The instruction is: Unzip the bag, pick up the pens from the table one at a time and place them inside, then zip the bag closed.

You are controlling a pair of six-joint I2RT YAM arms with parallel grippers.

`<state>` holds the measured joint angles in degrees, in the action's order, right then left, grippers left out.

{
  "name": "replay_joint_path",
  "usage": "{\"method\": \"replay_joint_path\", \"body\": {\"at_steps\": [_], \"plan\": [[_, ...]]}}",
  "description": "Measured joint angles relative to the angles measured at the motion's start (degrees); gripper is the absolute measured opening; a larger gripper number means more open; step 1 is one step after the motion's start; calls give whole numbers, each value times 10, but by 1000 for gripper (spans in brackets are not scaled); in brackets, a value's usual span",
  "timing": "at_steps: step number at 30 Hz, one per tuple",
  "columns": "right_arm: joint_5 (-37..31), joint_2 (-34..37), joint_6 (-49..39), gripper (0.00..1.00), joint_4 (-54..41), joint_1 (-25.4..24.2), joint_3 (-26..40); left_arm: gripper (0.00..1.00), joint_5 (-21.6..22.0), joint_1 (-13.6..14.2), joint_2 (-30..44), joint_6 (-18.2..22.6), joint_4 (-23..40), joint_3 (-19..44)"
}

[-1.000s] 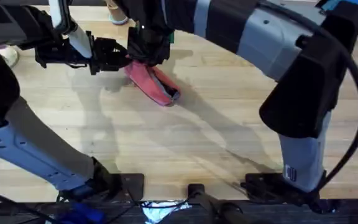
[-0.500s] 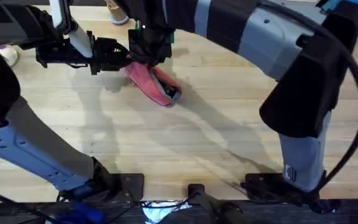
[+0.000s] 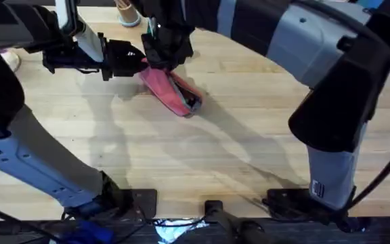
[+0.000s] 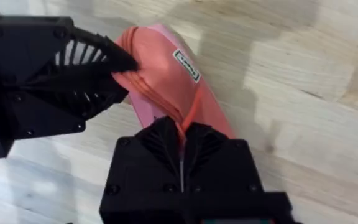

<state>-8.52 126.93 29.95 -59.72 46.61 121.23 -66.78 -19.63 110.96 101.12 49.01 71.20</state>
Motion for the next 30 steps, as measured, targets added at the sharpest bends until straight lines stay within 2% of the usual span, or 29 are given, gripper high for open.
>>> {"method": "replay_joint_path", "body": {"at_steps": [30], "plan": [[-22, -20, -256, 34, -54, 0, 2, 42, -33, 15, 0, 0, 9, 0]]}}
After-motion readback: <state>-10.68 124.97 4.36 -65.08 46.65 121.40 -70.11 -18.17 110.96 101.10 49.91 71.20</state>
